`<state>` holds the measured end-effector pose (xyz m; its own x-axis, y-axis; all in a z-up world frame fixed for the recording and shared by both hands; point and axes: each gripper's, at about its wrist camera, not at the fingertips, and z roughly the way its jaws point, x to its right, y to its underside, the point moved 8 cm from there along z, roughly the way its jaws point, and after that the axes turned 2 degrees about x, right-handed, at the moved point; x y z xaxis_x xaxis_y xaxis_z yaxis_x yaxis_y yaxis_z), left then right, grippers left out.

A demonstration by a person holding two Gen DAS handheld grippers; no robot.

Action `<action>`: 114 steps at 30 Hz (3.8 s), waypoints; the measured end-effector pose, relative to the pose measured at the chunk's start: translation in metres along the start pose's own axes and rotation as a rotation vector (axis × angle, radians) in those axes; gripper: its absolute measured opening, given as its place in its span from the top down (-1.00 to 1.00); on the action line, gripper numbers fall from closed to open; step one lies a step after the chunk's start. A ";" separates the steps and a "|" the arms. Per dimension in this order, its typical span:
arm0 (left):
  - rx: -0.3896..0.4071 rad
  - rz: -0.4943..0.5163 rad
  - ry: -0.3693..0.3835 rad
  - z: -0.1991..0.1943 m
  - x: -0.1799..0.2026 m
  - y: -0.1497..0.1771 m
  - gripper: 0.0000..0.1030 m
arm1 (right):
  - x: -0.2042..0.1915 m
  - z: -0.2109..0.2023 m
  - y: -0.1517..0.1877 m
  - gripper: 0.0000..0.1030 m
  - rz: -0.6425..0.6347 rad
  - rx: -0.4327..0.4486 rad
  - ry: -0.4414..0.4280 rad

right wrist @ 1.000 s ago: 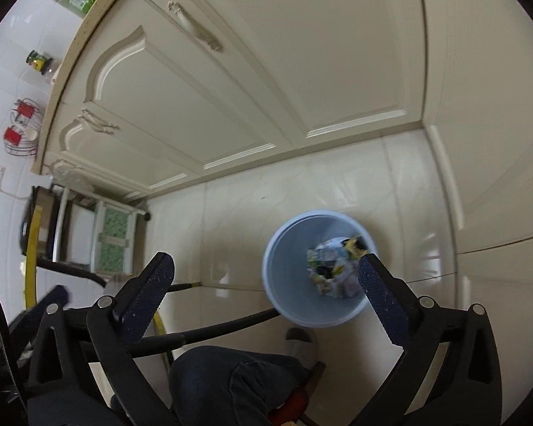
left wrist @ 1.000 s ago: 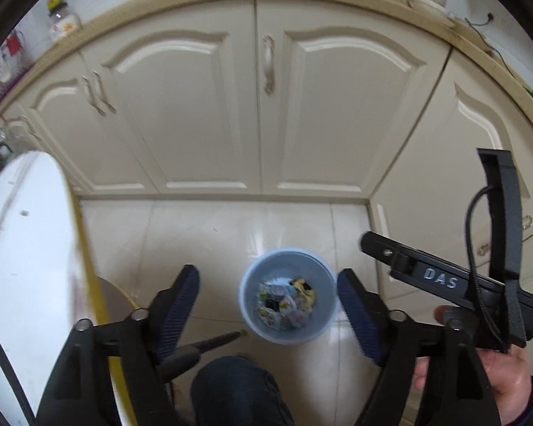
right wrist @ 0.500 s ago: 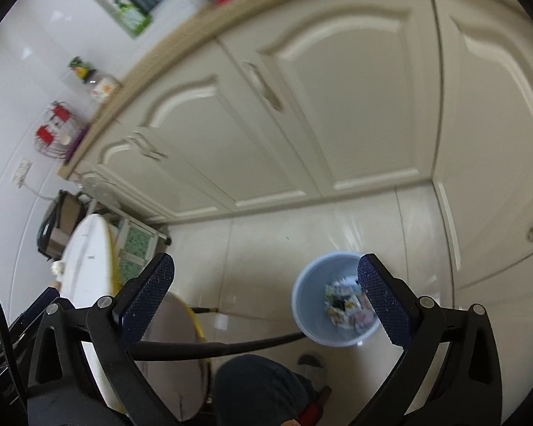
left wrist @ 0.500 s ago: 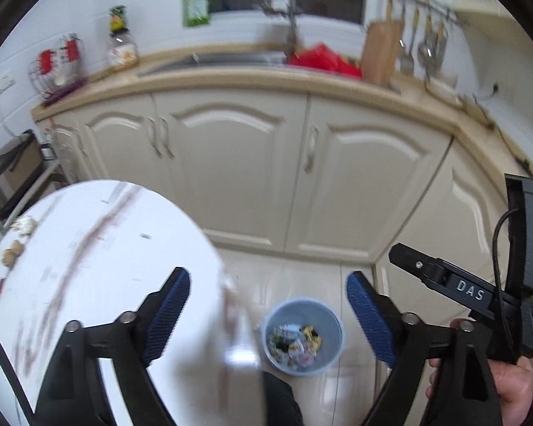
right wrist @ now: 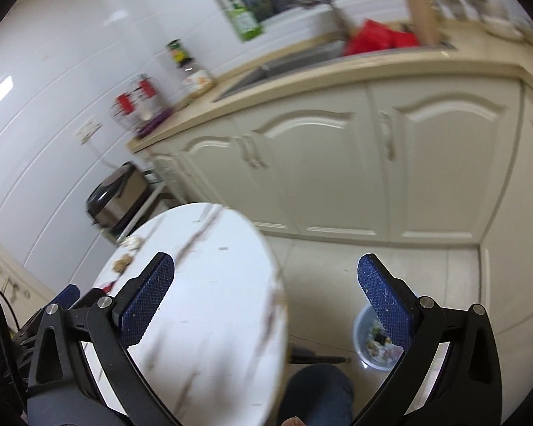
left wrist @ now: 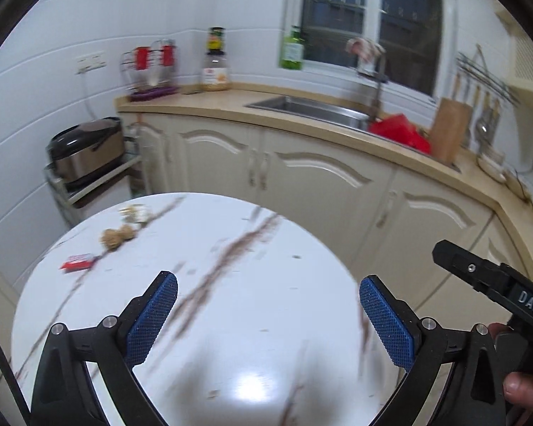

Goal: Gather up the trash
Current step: 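Bring both open tools back to the table, then grasp the crumpled white paper with the right tool while the left tool grasps the red wrapper, then carry the white paper and red wrapper over the blue bin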

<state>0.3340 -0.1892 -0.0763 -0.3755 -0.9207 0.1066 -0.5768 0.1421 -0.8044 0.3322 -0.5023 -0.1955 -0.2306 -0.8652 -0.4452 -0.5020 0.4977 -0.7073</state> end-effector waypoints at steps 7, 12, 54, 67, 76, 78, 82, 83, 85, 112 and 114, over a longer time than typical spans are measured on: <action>0.038 -0.085 -0.073 -0.044 -0.075 0.008 -0.97 | -0.080 0.010 0.011 -1.00 -0.104 -0.010 -0.068; 0.054 -0.147 -0.127 -0.062 -0.127 0.017 -0.97 | -0.129 0.023 0.026 -1.00 -0.171 -0.034 -0.104; -0.255 -0.241 -0.318 0.226 -0.286 -0.028 -0.76 | -0.292 0.323 0.075 -1.00 -0.517 -0.365 -0.135; -0.223 -0.183 -0.276 0.247 -0.282 -0.028 -0.14 | -0.307 0.341 0.092 0.55 -0.614 -0.372 -0.131; -0.216 -0.211 -0.235 0.219 -0.277 -0.010 0.09 | -0.282 0.308 0.096 0.57 -0.546 -0.373 -0.155; -0.214 -0.215 -0.229 0.209 -0.274 -0.006 0.10 | -0.276 0.297 0.096 0.57 -0.535 -0.368 -0.155; -0.198 -0.212 -0.219 0.183 -0.261 -0.001 0.10 | -0.264 0.269 0.099 0.57 -0.511 -0.360 -0.171; -0.191 -0.211 -0.217 0.176 -0.257 0.000 0.10 | -0.263 0.264 0.099 0.57 -0.509 -0.357 -0.172; -0.178 -0.205 -0.211 0.161 -0.247 0.001 0.10 | -0.258 0.248 0.100 0.57 -0.499 -0.347 -0.178; -0.074 0.079 0.049 0.038 0.006 0.009 0.10 | -0.065 0.017 0.054 0.57 -0.240 -0.092 -0.152; -0.080 0.111 0.087 0.042 0.033 0.009 0.10 | -0.035 0.000 0.048 0.57 -0.206 -0.066 -0.122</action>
<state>0.3463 -0.2337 -0.1046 -0.4995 -0.8633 0.0727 -0.5830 0.2729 -0.7653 0.3164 -0.4481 -0.2136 -0.0172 -0.9325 -0.3608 -0.5827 0.3026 -0.7543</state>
